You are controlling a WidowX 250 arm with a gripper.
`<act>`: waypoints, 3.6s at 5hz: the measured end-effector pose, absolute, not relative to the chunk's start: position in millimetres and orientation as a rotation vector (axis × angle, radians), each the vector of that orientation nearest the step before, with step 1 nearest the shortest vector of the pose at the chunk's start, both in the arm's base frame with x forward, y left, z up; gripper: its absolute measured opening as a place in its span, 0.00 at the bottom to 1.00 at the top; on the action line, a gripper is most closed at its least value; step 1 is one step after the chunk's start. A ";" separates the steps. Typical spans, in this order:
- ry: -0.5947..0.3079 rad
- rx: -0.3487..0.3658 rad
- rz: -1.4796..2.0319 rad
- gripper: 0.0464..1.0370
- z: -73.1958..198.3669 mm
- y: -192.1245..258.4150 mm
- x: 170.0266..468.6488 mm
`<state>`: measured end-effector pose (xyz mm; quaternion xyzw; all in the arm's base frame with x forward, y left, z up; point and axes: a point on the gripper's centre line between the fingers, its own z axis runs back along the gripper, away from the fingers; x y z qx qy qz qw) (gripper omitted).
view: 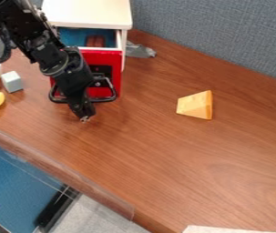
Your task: Open the drawer
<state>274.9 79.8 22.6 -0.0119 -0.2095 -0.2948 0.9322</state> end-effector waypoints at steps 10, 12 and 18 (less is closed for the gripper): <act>-0.428 -0.009 -0.602 0.21 25.3 60.7 244.8; -0.420 -0.012 -0.599 0.21 24.8 60.8 243.6; -0.395 -0.052 -0.520 0.85 30.2 66.6 238.5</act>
